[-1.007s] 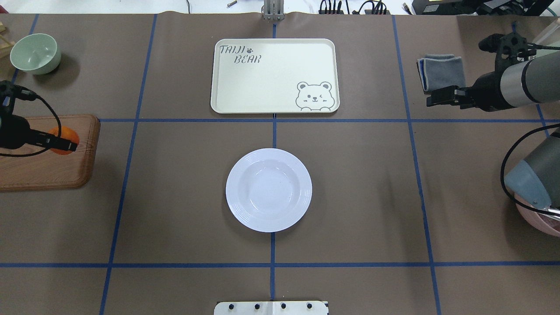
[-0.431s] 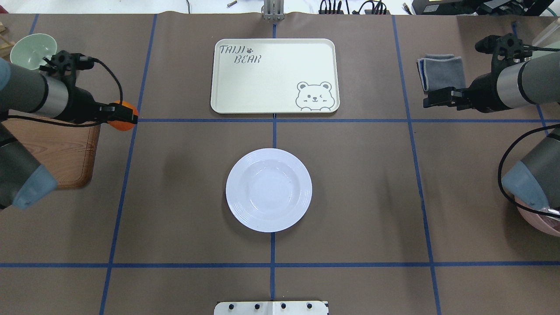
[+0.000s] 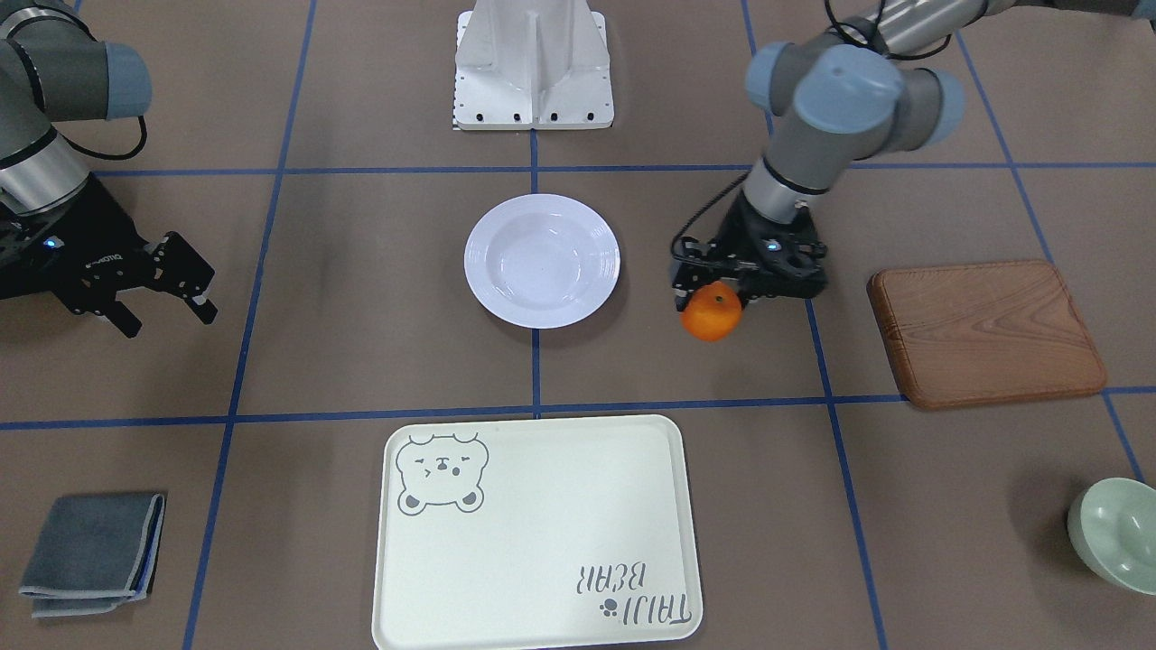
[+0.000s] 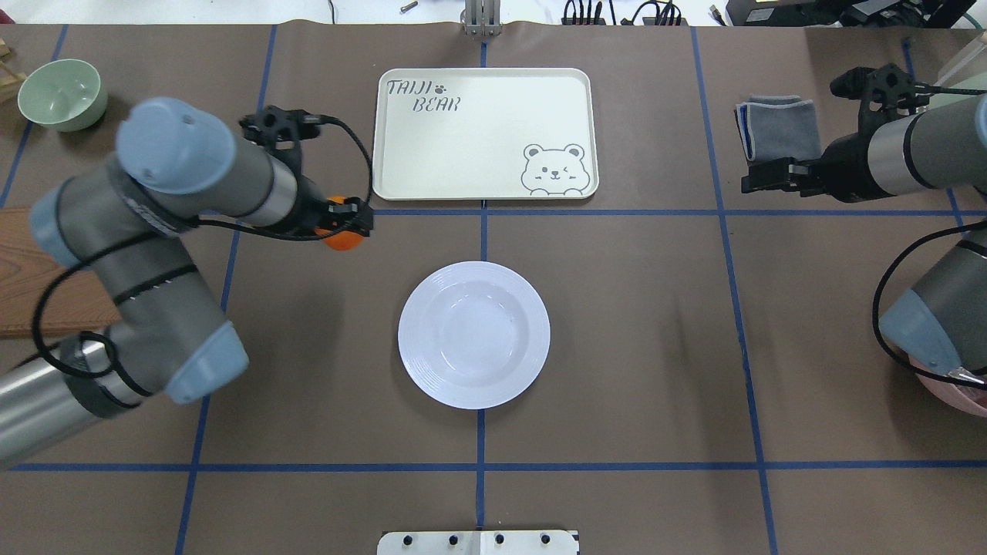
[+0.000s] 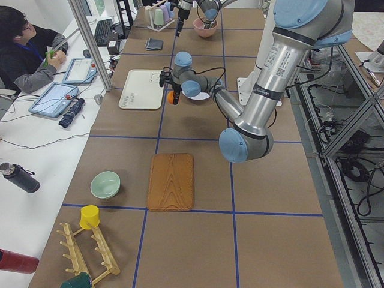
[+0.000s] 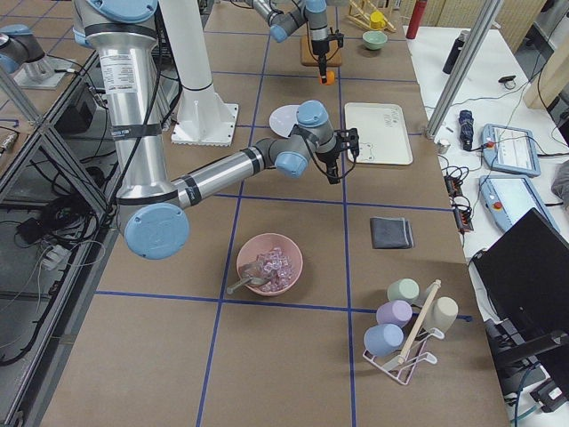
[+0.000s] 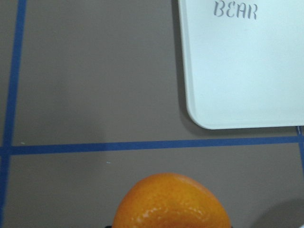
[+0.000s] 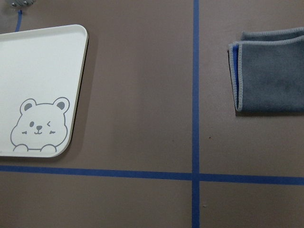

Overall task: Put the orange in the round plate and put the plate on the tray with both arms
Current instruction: 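Carry the orange with the left gripper over the white plate and release it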

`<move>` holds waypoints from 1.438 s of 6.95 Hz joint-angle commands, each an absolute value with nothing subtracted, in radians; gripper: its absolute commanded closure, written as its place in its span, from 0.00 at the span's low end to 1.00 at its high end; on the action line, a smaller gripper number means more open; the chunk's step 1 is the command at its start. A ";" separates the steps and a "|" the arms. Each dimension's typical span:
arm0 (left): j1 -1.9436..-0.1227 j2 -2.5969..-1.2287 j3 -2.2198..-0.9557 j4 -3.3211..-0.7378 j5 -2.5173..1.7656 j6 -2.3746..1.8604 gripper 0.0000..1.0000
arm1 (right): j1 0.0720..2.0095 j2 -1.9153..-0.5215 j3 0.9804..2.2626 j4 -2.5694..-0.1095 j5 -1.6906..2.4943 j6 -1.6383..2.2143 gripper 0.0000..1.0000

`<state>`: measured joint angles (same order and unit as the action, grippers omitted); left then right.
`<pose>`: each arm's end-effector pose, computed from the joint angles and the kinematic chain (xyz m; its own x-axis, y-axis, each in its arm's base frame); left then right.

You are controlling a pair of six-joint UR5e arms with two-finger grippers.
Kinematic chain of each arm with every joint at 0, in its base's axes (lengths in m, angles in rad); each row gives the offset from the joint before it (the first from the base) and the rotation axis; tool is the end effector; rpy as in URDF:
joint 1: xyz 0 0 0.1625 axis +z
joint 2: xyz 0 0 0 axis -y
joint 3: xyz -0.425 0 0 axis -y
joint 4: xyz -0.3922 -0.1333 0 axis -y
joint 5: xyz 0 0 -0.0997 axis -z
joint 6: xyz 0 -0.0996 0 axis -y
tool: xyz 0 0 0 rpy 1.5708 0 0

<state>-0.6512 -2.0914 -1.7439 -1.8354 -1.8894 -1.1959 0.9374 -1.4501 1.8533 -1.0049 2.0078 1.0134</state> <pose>0.4532 -0.4738 0.2532 0.5616 0.0092 -0.8273 0.1785 0.9750 0.1320 -0.2478 -0.4914 0.3994 0.5614 -0.0452 0.8263 -0.2673 0.9351 0.2328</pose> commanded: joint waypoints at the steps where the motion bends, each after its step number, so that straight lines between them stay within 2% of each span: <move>1: -0.479 -2.228 -1.732 -1.673 -1.733 -1.319 1.00 | 0.919 -1.450 1.853 -1.005 1.982 1.014 0.00; 4: -0.373 -2.403 -1.559 -1.615 -1.625 -1.399 1.00 | 0.914 -1.450 1.853 -1.003 1.982 1.015 0.00; 5: -0.362 -2.401 -1.537 -1.617 -1.617 -1.397 0.73 | 0.914 -1.448 1.853 -1.003 1.982 1.014 0.00; 6: -0.361 -2.398 -1.525 -1.617 -1.612 -1.396 0.32 | 0.914 -1.448 1.853 -1.003 1.982 1.015 0.00; 7: -0.351 -2.398 -1.520 -1.617 -1.596 -1.394 0.03 | 0.911 -1.448 1.853 -1.003 1.982 1.014 0.00; 10: -0.350 -2.376 -1.546 -1.617 -1.595 -1.393 0.02 | 0.910 -1.447 1.855 -1.003 1.982 1.015 0.00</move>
